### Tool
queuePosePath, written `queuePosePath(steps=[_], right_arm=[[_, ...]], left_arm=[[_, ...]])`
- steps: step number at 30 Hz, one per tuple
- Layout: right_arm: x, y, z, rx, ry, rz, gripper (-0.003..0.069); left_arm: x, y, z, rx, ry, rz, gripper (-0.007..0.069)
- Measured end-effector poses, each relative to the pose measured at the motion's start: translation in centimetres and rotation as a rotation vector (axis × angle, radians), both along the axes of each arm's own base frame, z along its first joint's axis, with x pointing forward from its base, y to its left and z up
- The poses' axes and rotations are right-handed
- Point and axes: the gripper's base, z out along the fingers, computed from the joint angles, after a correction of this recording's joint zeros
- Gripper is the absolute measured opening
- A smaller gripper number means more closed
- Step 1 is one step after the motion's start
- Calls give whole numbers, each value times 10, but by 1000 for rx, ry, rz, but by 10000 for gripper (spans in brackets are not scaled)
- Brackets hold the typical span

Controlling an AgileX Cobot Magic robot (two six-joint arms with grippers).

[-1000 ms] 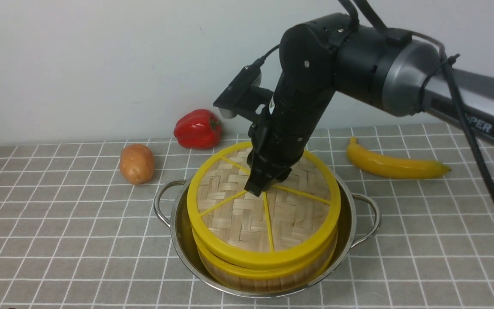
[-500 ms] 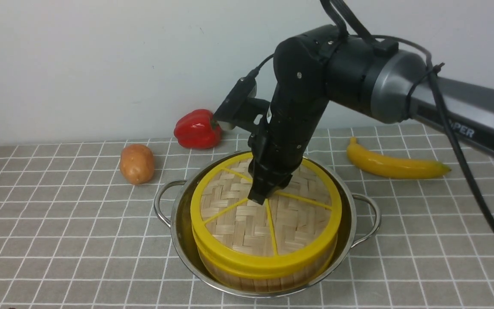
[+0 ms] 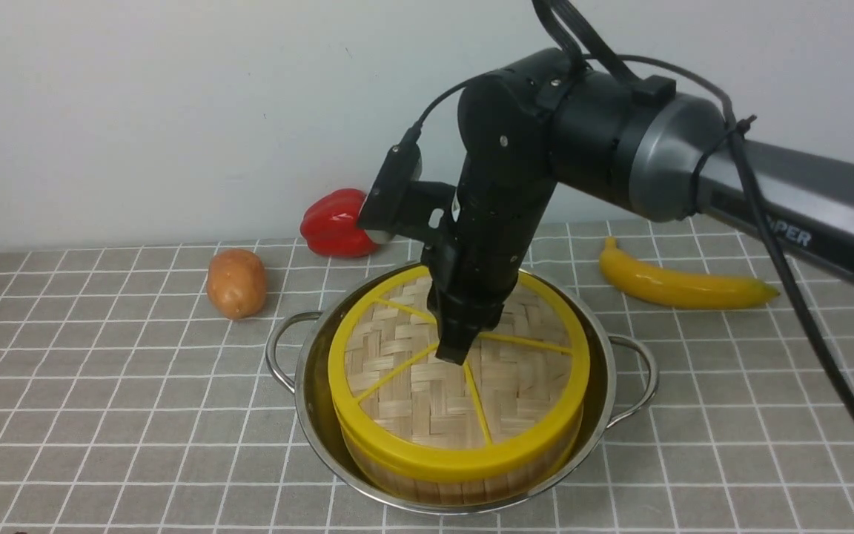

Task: Place the steamer in the pot on the grey tablecloth, and put the lid on the steamer.
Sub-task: 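Place the bamboo steamer lid onto the steamer basket in the pot with the right gripper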

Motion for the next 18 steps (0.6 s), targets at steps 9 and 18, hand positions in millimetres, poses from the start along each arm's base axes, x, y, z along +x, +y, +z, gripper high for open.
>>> queuePosePath(steps=[9,18], right_arm=[[0,0,0,-42,-40,147,145],[-3,3,0,-50,-57,287,145]], left_arm=[[0,0,0,0,0,0,243],[0,0,0,0,0,0,243]])
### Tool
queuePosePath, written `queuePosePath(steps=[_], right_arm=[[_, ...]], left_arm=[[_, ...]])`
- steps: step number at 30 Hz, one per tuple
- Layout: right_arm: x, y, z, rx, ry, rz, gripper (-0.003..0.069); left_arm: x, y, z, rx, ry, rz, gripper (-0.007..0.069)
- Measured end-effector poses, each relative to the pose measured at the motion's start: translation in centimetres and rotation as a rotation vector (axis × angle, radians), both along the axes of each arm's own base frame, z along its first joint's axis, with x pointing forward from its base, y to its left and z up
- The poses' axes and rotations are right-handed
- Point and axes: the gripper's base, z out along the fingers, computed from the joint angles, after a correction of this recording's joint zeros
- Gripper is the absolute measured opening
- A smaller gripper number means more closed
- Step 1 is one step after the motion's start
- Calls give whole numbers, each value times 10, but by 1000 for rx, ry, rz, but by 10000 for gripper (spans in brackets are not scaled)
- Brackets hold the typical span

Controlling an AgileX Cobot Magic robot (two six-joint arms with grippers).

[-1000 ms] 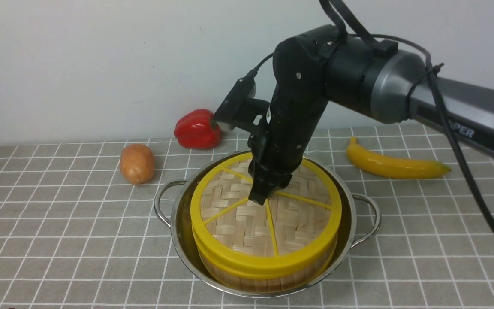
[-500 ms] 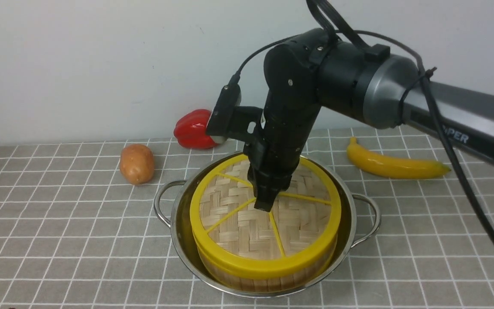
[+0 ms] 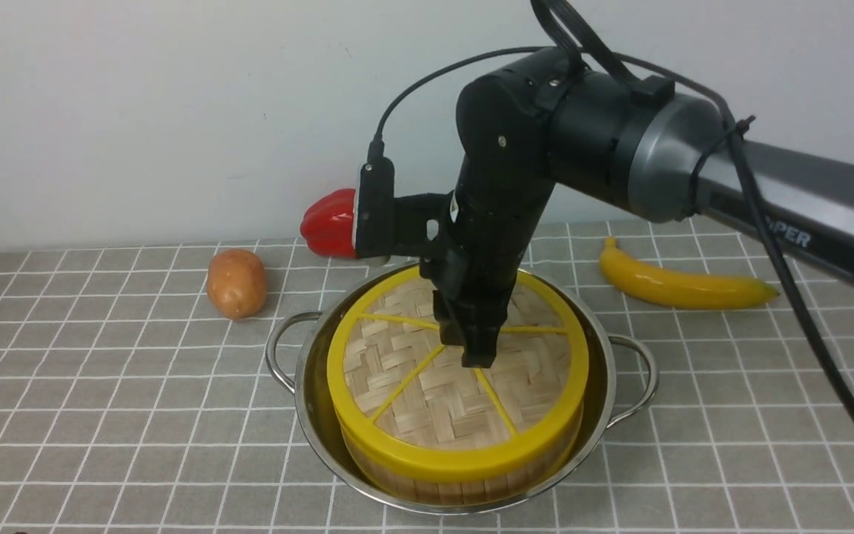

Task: Place the steamer in the pot on the grey tablecloth, and put the lid on the steamer.
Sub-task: 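Place the bamboo steamer lid onto the steamer basket in the pot with the right gripper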

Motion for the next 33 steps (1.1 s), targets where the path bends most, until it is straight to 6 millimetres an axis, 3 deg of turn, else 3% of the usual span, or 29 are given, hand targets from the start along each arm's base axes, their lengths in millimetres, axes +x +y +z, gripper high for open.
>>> queuePosePath(steps=[13,33], right_arm=[[0,2,0,-22,-38,193,145],[9,-8,1,106,30,198,145]], left_arm=[[0,0,0,0,0,0,243],[0,0,0,0,0,0,243]])
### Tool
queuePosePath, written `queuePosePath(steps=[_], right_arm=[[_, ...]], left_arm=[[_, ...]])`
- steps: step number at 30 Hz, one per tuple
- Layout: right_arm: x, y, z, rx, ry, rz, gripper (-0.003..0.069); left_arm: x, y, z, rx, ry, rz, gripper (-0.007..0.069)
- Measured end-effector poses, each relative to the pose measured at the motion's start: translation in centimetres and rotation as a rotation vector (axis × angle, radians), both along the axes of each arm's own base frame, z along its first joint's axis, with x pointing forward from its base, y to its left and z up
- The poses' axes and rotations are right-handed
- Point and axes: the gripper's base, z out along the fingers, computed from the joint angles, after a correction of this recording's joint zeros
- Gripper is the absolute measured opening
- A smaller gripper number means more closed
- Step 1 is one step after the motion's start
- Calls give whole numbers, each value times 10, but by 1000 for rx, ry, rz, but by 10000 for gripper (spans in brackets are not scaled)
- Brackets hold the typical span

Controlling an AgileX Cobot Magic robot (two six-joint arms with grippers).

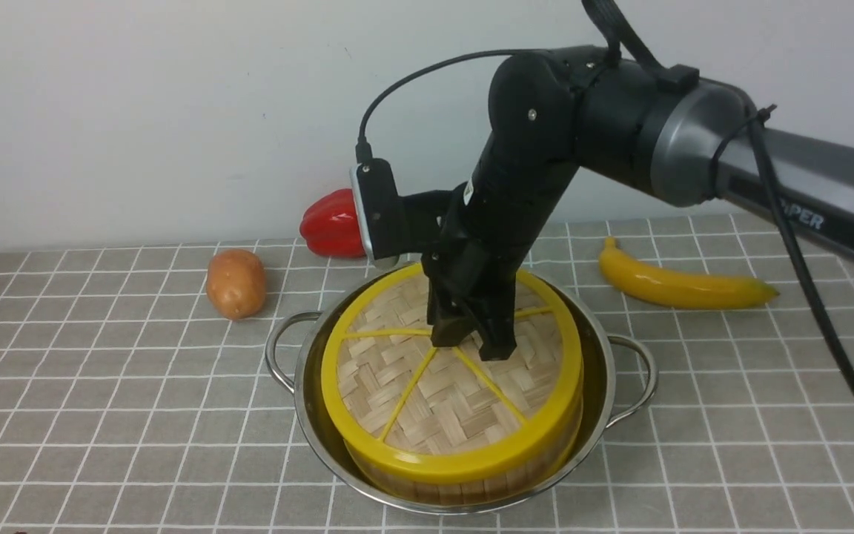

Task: Place the steamer in the pot on the grey tablecloth, and put the lid on the steamer.
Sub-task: 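Place the bamboo steamer lid onto the steamer basket in the pot with the right gripper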

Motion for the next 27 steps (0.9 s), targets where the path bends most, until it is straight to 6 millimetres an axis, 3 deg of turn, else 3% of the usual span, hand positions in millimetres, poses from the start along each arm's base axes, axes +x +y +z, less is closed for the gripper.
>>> queuePosePath(steps=[10,23,27], right_arm=[[10,-12,9,38,-19,-58,145],[10,-13,10,39,-19,-58,144],[8,-16,21,42,-32,-83,144]], left_arm=[[0,0,0,0,0,0,243],[0,0,0,0,0,0,243],[0,0,0,0,0,0,243]])
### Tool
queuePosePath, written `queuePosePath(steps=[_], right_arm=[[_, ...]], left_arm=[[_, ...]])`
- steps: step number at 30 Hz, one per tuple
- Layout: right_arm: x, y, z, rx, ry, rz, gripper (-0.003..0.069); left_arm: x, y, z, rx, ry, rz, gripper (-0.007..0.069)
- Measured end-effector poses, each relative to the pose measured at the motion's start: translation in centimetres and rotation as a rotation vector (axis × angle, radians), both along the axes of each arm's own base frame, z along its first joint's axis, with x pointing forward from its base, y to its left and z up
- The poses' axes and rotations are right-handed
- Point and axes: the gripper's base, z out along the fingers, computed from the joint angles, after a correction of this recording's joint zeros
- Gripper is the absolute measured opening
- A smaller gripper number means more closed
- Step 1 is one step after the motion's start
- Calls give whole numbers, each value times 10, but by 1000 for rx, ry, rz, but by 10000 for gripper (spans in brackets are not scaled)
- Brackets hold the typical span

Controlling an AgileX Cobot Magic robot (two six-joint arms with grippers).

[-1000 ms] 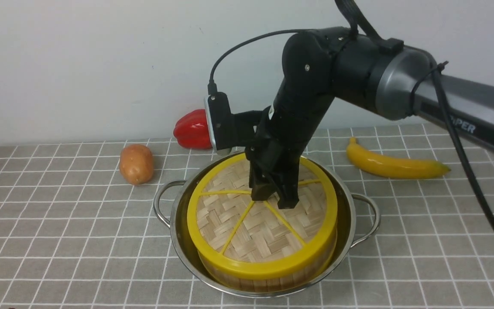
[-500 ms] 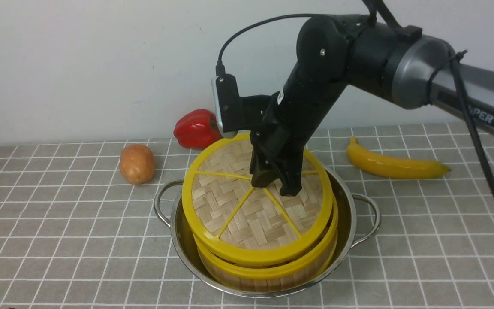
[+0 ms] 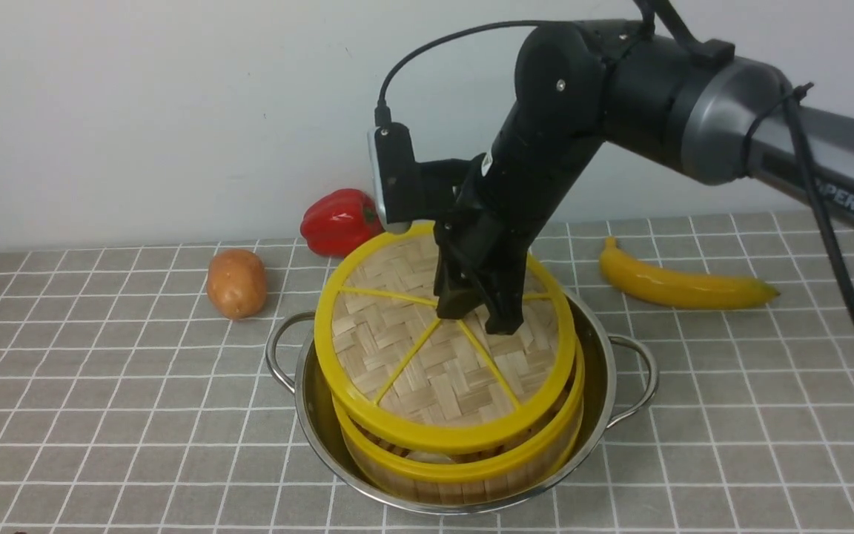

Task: Place the steamer in the pot on the grey tablecloth, and put the lid on the steamer.
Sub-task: 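Place the bamboo steamer lid onto the steamer basket in the pot with the right gripper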

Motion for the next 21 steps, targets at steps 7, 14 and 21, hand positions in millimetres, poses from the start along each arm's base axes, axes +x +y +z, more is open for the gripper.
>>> queuePosePath(steps=[7,14,21], right_arm=[[-5,-5,24,46,-2,-119,144],[-7,-8,12,29,66,-204,144],[-9,-7,6,27,89,-195,144]], left_arm=[[0,0,0,0,0,0,243],[0,0,0,0,0,0,243],[0,0,0,0,0,0,243]])
